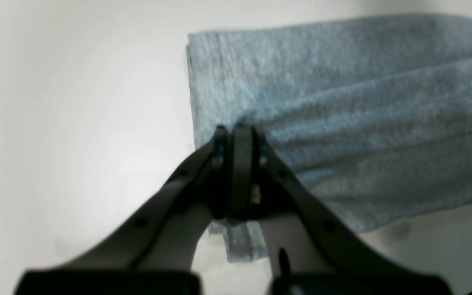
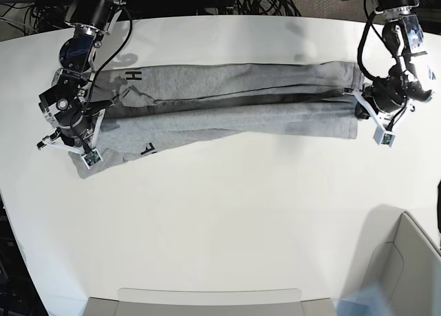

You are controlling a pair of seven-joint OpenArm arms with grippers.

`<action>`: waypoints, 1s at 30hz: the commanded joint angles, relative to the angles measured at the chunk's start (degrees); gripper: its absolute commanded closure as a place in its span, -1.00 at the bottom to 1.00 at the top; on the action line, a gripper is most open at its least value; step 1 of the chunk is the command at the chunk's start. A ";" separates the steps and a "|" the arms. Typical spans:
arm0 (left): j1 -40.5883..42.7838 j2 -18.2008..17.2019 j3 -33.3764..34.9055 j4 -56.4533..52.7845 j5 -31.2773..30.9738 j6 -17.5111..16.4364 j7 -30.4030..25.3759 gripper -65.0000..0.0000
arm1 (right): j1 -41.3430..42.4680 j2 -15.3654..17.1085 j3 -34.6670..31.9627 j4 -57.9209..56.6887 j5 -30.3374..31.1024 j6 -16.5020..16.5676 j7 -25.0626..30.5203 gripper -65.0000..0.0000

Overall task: Fold the T-shirt properly
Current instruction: 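Hold the folded strip ends with both grippers and smooth it flat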

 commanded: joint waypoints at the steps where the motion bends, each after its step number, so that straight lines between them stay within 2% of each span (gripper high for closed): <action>1: -0.08 -1.01 -0.50 1.08 0.78 0.27 -0.60 1.00 | 0.61 0.65 0.35 1.22 -0.80 0.91 0.24 1.00; 8: 0.53 0.13 -0.33 1.08 0.78 0.27 -0.43 0.97 | -0.62 0.56 0.26 1.22 -0.80 0.91 0.24 1.00; 9: 0.53 0.13 -0.33 1.08 0.78 0.27 -0.43 0.80 | -0.62 0.56 0.26 1.22 -0.80 0.91 0.24 0.98; 12: 0.80 0.48 -0.85 1.26 0.61 0.18 -0.95 0.32 | -0.88 0.56 0.26 1.22 -0.80 0.91 0.24 0.70; 15: 1.85 1.19 -0.94 1.96 0.61 0.01 -2.10 0.12 | -1.76 1.00 -0.09 1.22 -0.72 0.91 0.50 0.42; 17: 2.12 2.33 -0.94 3.11 0.61 -0.08 -2.98 0.10 | -1.76 1.00 -0.09 1.22 -0.72 0.91 0.59 0.26; 19: 1.85 2.68 -0.94 3.28 0.61 -0.17 -2.98 0.09 | -1.76 1.00 -0.18 1.22 -0.72 0.91 0.59 0.19; 23: 1.76 4.18 -0.94 3.02 0.52 -0.26 -2.54 0.03 | -1.76 1.00 -0.18 1.13 -0.72 0.91 0.59 0.17; 28: 0.62 4.26 -0.94 0.56 0.43 -0.26 -2.62 -0.01 | -1.76 1.00 -0.18 1.04 -0.72 0.91 0.59 0.17; 30: 0.01 4.09 -0.94 -1.55 0.43 -1.49 -2.62 -0.01 | -1.67 1.00 -0.18 1.04 -0.72 0.91 0.59 0.17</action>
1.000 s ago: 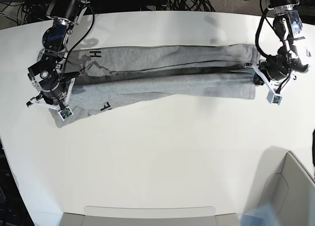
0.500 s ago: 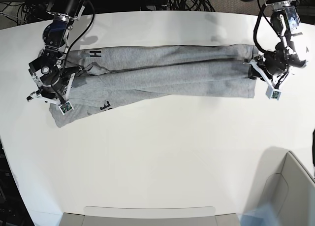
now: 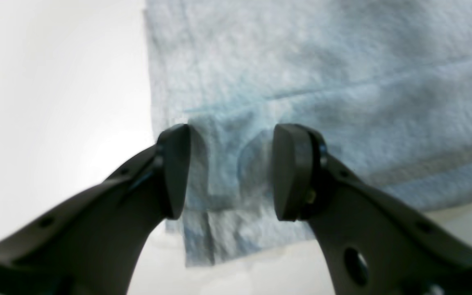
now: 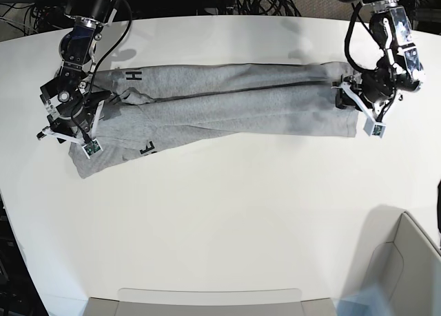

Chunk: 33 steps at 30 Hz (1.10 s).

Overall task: Fold the T-shirt properly
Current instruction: 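Hold the folded strip ends with both grippers and smooth it flat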

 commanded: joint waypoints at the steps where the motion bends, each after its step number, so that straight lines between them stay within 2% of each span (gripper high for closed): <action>1: -0.94 -0.89 -0.31 -0.75 -0.44 -1.69 -0.88 -0.01 | 0.99 0.54 0.09 1.00 -0.08 0.91 0.48 0.17; 4: -2.26 -0.89 -0.40 -6.03 -0.09 -6.79 -1.31 -0.01 | 1.08 0.54 0.09 0.91 -0.08 0.91 0.48 0.17; 8: -4.10 -0.89 -5.23 -12.27 -0.09 -10.13 -1.40 0.00 | 1.08 0.54 0.09 0.91 -0.08 0.91 0.48 0.17; 16: -4.01 -1.07 -7.34 -20.27 -0.09 -10.26 -1.40 0.00 | 0.99 0.54 0.09 1.00 -0.08 0.91 0.48 0.17; 24: -3.66 -1.07 -7.43 -11.83 0.00 -10.26 -0.61 0.00 | 1.26 0.36 -0.35 1.09 -0.08 0.91 0.48 0.17; 33: -3.57 -2.13 -7.43 -10.95 0.08 -10.26 -0.61 0.04 | 0.99 0.36 -1.58 1.17 -0.08 0.91 0.48 0.17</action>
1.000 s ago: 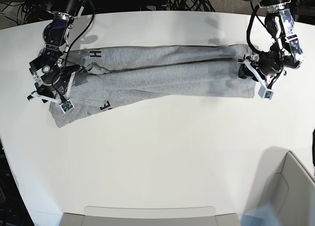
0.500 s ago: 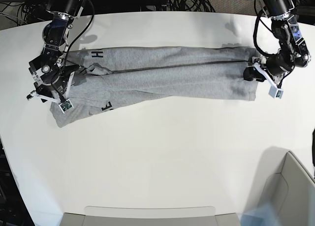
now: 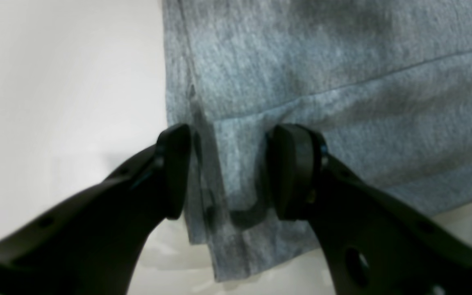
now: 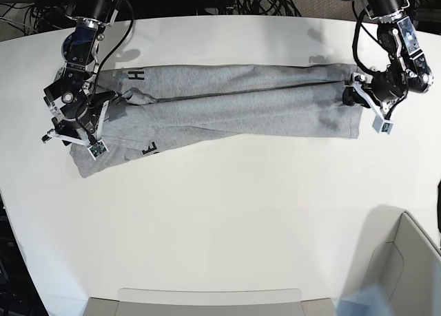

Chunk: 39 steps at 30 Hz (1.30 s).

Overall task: Fold the T-shirt properly
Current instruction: 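Hold the folded strip ends with both grippers and smooth it flat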

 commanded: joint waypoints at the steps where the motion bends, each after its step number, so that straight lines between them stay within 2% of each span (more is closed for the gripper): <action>1: -0.56 -1.47 -0.22 1.05 0.13 0.12 0.07 0.05 | 0.91 0.30 0.16 1.17 -0.02 0.89 0.48 0.17; 6: -0.56 -1.73 -0.22 1.05 0.48 0.12 0.07 0.05 | 1.08 0.30 0.16 1.00 -0.02 0.89 0.48 0.17; 9: -0.47 -1.82 -0.22 0.61 3.56 0.12 -0.46 0.05 | 1.17 0.30 0.16 1.00 -0.02 0.89 0.48 0.17; 13: 0.59 -0.24 0.31 0.52 4.88 0.12 -0.55 0.04 | 1.17 0.21 0.16 0.82 -0.02 0.89 0.48 0.17; 19: 0.67 2.93 0.40 0.35 5.23 0.12 2.26 0.04 | 1.26 0.12 0.16 0.82 -0.02 0.89 0.48 0.17; 24: 0.32 2.93 2.60 -4.49 5.14 0.12 2.00 0.05 | 1.70 0.03 0.16 0.82 -0.02 0.89 0.48 0.17; 27: 0.15 2.93 4.44 -7.92 5.14 0.12 2.00 0.24 | 1.70 0.03 0.16 0.82 -0.02 0.89 0.48 0.17; 34: 0.15 4.07 4.88 -8.80 4.88 0.12 0.86 0.96 | 1.70 0.03 0.16 0.82 -0.02 0.89 0.48 0.17; 39: 0.06 3.89 4.44 -8.89 5.05 0.12 -1.87 1.00 | 1.70 0.03 0.16 0.82 -0.02 0.89 0.48 0.17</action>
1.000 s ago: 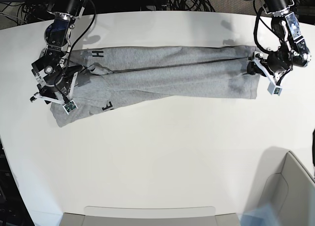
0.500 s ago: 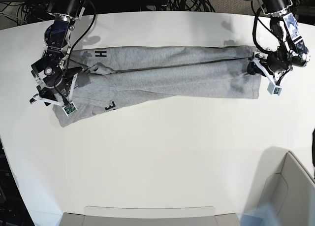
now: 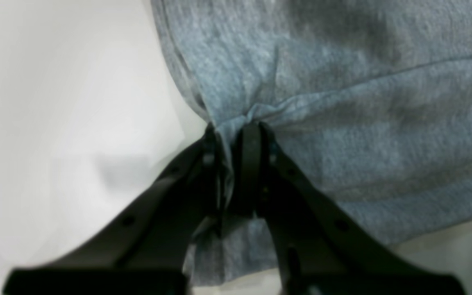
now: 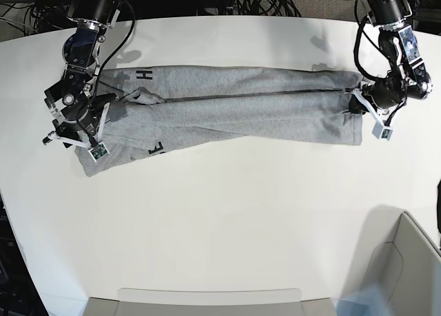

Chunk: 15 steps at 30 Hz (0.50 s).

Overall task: Fold the T-shirt properly
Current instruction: 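Hold the folded strip ends with both grippers and smooth it flat, then carry the strip end in the left gripper toward the right gripper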

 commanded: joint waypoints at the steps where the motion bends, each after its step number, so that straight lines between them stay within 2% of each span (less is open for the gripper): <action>1: 0.87 0.75 -0.50 -1.26 2.84 0.07 3.00 1.00 | 1.00 0.47 0.16 0.89 -0.08 0.89 0.48 0.17; 7: -1.07 -0.31 -11.75 -1.35 3.20 0.07 2.74 1.00 | 1.00 0.47 0.16 0.98 -0.08 0.89 0.48 0.17; 9: -2.47 -2.60 -12.99 -1.35 5.39 0.07 3.53 1.00 | 1.00 0.47 0.16 0.98 -0.08 0.89 0.48 0.17; 15: -6.78 -5.14 -13.16 -1.26 10.23 0.07 4.41 1.00 | 1.00 0.47 0.16 0.89 -0.08 0.89 0.48 0.17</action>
